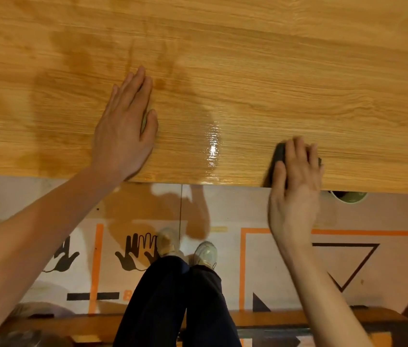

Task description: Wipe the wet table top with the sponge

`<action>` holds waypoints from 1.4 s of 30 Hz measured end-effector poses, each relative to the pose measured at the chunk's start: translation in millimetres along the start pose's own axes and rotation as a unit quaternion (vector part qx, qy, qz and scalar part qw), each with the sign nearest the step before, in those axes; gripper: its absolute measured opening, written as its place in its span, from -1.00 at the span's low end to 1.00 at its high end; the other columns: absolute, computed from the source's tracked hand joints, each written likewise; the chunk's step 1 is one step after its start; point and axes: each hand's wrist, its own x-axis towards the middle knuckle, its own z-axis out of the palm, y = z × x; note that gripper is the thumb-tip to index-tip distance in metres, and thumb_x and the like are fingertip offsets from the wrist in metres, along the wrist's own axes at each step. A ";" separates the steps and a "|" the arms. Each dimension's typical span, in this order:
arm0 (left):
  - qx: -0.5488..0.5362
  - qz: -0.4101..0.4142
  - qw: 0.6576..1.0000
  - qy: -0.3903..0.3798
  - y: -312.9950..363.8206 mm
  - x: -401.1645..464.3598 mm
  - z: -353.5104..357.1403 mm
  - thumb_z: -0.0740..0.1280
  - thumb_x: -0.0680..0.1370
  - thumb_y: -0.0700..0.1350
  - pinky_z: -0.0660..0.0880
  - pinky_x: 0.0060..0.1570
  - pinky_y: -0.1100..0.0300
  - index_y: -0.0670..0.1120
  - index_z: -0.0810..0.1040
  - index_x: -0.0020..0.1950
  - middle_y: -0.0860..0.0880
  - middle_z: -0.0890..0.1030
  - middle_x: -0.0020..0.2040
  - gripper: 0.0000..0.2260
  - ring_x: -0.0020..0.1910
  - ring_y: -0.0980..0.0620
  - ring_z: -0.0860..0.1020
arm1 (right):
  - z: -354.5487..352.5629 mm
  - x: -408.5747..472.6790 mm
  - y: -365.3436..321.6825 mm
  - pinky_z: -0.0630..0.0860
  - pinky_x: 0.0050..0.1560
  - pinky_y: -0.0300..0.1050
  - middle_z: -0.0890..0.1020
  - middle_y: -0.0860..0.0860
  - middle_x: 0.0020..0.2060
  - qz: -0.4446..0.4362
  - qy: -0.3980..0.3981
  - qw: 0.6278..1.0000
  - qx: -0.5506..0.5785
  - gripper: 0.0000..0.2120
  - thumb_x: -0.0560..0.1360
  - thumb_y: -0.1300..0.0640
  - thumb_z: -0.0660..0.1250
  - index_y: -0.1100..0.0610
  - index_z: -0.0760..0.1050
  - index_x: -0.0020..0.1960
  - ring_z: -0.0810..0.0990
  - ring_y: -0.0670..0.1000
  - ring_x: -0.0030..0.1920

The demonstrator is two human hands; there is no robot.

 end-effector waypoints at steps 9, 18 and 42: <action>0.008 -0.005 1.000 -0.005 -14.8 -39.0 -19.3 0.06 0.73 -0.02 -0.15 0.59 0.20 -0.17 0.14 0.64 -0.09 0.12 0.66 -0.51 0.64 -0.02 0.07 | 58.6 -17.1 -96.2 0.07 0.54 0.09 0.41 0.10 0.44 -0.279 -0.121 0.952 0.028 -0.60 0.64 0.10 0.10 0.19 0.40 0.43 0.24 0.12 0.51; 0.025 0.001 0.999 0.049 -18.0 -49.0 -6.3 0.04 0.72 -0.05 -0.16 0.56 0.29 -0.21 0.19 0.61 -0.15 0.17 0.64 -0.52 0.62 -0.07 0.12 | -20.8 10.4 35.3 0.09 0.50 0.22 0.32 0.10 0.49 -0.046 -0.004 0.998 0.045 -0.60 0.69 0.13 0.02 0.19 0.33 0.47 0.14 0.13 0.54; 0.048 0.018 0.996 0.067 -21.8 -49.5 -4.0 0.04 0.72 -0.12 0.00 0.62 0.08 -0.20 0.24 0.60 -0.14 0.25 0.61 -0.56 0.61 -0.05 0.19 | 53.4 -21.8 -17.7 0.28 0.43 0.25 0.57 0.19 0.27 -0.415 0.012 0.909 0.043 -0.66 0.51 0.30 0.42 0.29 0.54 0.27 0.46 0.26 0.35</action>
